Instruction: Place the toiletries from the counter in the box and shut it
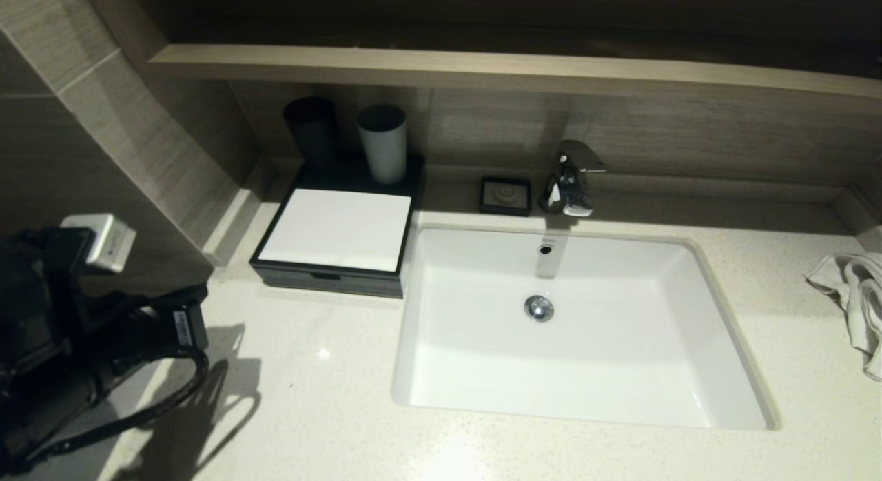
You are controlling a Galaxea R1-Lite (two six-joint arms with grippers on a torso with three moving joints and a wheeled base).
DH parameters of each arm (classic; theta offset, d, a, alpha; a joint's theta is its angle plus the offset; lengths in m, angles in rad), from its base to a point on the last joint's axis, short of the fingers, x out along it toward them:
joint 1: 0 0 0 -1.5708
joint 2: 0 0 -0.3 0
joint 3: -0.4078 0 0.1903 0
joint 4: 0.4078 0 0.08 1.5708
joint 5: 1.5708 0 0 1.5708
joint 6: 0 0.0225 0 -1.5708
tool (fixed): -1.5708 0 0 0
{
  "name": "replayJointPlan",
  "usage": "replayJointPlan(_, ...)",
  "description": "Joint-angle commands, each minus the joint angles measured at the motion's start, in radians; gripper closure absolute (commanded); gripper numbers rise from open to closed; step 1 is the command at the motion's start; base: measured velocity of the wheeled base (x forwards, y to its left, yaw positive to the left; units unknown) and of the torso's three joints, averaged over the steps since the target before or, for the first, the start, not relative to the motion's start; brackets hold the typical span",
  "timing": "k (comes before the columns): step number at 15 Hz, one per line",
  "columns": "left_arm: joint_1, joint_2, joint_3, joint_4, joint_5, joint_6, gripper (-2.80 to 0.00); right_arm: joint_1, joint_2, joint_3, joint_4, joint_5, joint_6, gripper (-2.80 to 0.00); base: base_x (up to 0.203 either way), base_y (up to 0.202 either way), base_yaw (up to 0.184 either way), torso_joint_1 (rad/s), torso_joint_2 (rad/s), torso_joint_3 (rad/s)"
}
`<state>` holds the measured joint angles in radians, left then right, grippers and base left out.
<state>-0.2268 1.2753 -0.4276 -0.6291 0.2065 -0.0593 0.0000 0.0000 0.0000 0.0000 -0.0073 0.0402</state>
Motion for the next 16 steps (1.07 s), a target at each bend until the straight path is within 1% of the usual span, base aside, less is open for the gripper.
replayJointPlan(1, 0.010, -0.094, 0.039, -0.004, 0.001, 0.013, 0.00, 0.000, 0.002, 0.000, 0.000, 0.000, 0.000, 0.00, 0.000, 0.000, 0.000, 0.000, 0.00, 0.000)
replayJointPlan(5, 0.006, -0.273, 0.119, -0.008, 0.000, 0.039, 0.00, 0.000, 0.002, 0.000, 0.000, 0.000, 0.000, 0.00, 0.000, 0.000, 0.000, 0.000, 0.00, 0.000)
replayJointPlan(7, 0.008, -0.356, 0.198, -0.018, 0.000, 0.048, 0.00, 0.000, 0.002, 0.000, 0.000, 0.000, 0.000, 0.00, 0.000, 0.000, 0.000, 0.000, 0.00, 0.000)
replayJointPlan(9, 0.022, -0.439, 0.254, -0.022, 0.000, 0.052, 0.00, 0.000, 0.000, 0.000, 0.000, 0.000, 0.000, 0.00, 0.000, 0.000, 0.000, 0.000, 0.00, 0.000)
replayJointPlan(11, 0.053, -0.528, 0.274, -0.017, -0.010, 0.059, 0.00, 0.000, 0.002, 0.000, 0.000, 0.000, 0.000, 0.00, 0.000, 0.000, 0.000, 0.000, 0.00, 0.000)
replayJointPlan(14, 0.139, -0.655, 0.318, 0.003, -0.081, 0.076, 0.00, 0.000, 0.002, 0.000, 0.000, 0.000, 0.001, 0.00, 0.000, 0.000, 0.000, 0.000, 0.00, 0.000)
replayJointPlan(16, 0.171, -0.736, 0.353, 0.027, -0.115, 0.080, 0.00, 0.000, 0.002, 0.000, 0.000, 0.000, 0.001, 0.00, 0.000, 0.000, 0.000, 0.000, 0.00, 0.000)
